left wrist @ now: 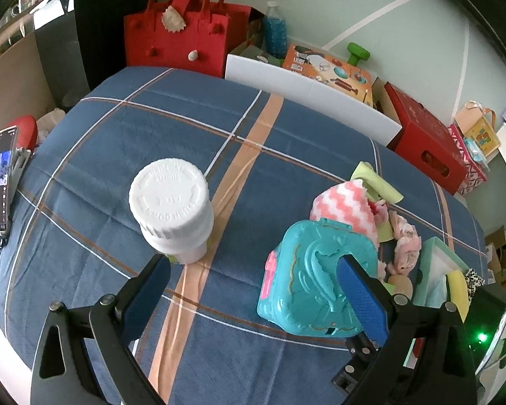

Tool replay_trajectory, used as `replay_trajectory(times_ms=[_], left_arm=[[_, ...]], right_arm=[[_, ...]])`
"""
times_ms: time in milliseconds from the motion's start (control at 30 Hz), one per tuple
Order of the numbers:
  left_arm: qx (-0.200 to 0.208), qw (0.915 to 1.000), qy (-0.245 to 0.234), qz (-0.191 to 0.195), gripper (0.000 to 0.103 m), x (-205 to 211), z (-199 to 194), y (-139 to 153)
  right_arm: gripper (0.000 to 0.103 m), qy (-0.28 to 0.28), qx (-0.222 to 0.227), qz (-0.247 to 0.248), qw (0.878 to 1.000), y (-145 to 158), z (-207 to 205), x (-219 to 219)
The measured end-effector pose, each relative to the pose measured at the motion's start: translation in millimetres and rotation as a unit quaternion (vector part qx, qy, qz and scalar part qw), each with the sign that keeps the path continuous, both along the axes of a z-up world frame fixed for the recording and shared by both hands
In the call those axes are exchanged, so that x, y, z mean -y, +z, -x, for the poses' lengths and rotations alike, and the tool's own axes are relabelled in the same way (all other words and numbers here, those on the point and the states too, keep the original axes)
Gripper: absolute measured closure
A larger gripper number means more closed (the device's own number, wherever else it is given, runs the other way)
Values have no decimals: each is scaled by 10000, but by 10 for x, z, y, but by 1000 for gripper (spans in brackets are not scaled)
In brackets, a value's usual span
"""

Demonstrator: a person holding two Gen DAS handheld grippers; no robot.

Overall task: Organize soft objects
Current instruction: 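Reach to the green tissue pack on the table and grasp it with the right gripper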

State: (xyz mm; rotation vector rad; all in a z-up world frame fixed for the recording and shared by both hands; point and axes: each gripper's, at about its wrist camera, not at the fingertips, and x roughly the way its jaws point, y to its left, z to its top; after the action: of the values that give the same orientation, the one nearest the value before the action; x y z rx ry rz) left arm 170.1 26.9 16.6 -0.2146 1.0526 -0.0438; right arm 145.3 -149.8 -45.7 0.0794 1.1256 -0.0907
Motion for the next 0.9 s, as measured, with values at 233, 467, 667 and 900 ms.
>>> replay_trajectory(times_ms=[233, 467, 667, 900], left_arm=[[-32, 10000, 2, 49, 4, -11, -11, -13], [10, 10000, 0, 55, 4, -10, 4, 15], [20, 10000, -11, 47, 4, 10, 12, 31], [31, 10000, -29, -19, 4, 40, 5, 42]], right_arm=[[1, -4, -45, -5, 10000, -95, -55, -56], [15, 36, -31, -39, 10000, -124, -151, -108], [22, 98, -9, -101, 9999, -138, -180, -141], [37, 138, 10, -300, 9995, -165, -197, -119]])
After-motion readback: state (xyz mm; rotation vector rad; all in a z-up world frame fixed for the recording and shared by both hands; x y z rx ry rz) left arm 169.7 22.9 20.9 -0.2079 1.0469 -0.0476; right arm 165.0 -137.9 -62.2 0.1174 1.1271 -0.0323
